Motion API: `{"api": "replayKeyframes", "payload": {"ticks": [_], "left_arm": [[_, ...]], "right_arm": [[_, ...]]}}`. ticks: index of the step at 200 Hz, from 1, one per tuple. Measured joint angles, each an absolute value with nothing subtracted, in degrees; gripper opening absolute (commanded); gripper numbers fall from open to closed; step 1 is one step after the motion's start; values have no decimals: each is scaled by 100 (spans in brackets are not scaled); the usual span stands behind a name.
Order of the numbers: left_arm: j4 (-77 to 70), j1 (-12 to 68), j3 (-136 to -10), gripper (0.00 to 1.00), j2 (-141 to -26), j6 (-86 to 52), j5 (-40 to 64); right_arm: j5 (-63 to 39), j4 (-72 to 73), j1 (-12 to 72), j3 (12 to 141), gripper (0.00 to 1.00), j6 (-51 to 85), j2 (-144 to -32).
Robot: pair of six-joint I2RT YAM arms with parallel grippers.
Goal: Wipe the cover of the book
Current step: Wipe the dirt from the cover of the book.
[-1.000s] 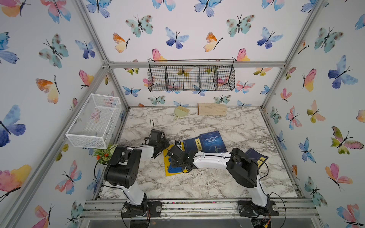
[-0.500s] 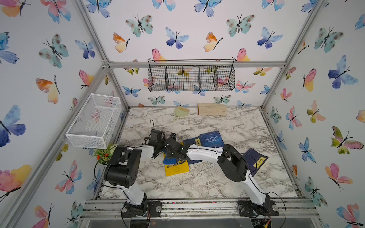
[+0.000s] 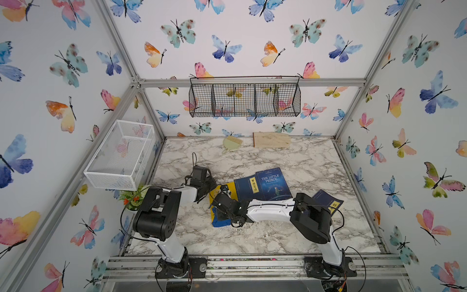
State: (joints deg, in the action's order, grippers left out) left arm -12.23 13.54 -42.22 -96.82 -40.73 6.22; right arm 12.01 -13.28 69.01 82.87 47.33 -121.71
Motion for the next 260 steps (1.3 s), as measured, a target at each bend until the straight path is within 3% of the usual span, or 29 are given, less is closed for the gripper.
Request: {"api": "replayKeyframes", "payload": {"ticks": [51,111,192,260], "left_arm": [[-1223,1354,-4222,24,-9682,-4073,620],[-1229,1354,-4222,24,-9688,-4073,624],[-1256,1354,-4222,24,-9703,-4073,624],[-1256,1354,-4222,24,-9703,-4073,624]], "right_arm": [[854,-1682,6316,9714,1,4372,-13063],[871,-1037,6613,8226,1,4587,-12210],[1026,-1588,6676,9124,1,4519,-12667],[690,-620,6849,7804,1,5006,-11983]]}}
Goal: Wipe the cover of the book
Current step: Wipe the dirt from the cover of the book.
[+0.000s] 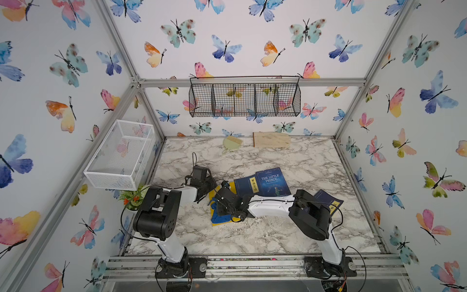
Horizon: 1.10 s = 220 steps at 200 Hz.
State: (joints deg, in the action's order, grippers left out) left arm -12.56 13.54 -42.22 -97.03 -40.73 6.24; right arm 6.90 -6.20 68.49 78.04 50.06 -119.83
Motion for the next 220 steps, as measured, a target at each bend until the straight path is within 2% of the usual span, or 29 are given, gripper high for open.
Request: {"api": "replayKeyframes", "payload": {"ticks": [77,146,220], "left_arm": [[-1253,1356,-4222,24,-9703,-4075,626],[-1166,1356,-4219,24,-9727,-4075,631],[-1168,1356,-4219,24,-9727,-4075,635]], "right_arm": [[904,-878,7144,7970,1,5181,-12040],[803,-670,6897,6978,1,5315,-11391],[762,-1813,6676,8370,1,4989,-12055]]}}
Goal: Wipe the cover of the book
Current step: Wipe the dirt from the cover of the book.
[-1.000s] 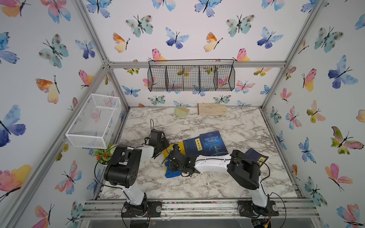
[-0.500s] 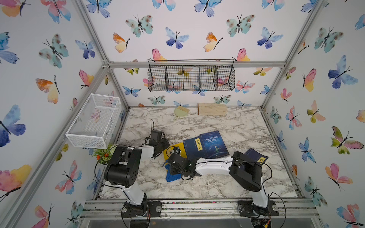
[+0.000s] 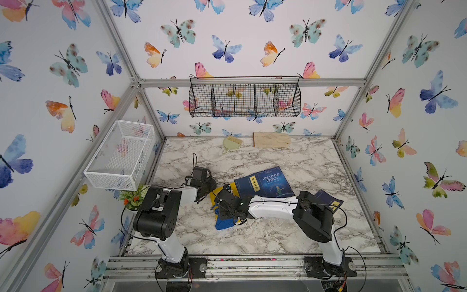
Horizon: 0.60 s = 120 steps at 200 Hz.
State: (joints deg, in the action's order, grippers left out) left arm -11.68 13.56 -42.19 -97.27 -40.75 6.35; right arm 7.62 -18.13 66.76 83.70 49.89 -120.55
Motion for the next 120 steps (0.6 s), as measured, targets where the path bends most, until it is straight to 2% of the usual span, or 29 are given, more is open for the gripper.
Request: {"api": "replayKeyframes", "payload": {"ticks": [68,120], "left_arm": [[-1168,1356,-4219,24,-9727,-4075,642],[-1168,1356,-4219,24,-9730,-4075,650]], "right_arm": [[598,-1850,5625,9723,1,4558,-13039],[792,-1295,5850,7640,1,4772,-11666]]}}
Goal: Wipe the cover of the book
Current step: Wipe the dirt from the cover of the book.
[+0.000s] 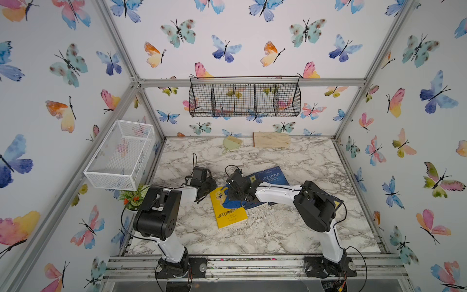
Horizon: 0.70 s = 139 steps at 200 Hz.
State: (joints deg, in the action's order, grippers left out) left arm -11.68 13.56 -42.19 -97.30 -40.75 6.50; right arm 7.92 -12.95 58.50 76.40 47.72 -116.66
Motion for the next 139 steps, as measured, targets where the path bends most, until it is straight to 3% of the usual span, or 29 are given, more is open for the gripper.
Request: {"api": "replayKeyframes", "payload": {"ticks": [36,97,139], "left_arm": [[-1168,1356,-4219,24,-9730,-4075,650],[-1166,1361,-4219,24,-9730,-4075,648],[-1166,1361,-4219,24,-9727,-4075,648]], "right_arm": [[947,-1516,6101,7459,1,4908,-11493],[1188,-2462,5968,10125,1,4547,-13190],[928,-1883,5833,9238,1,4578,-12693]]}}
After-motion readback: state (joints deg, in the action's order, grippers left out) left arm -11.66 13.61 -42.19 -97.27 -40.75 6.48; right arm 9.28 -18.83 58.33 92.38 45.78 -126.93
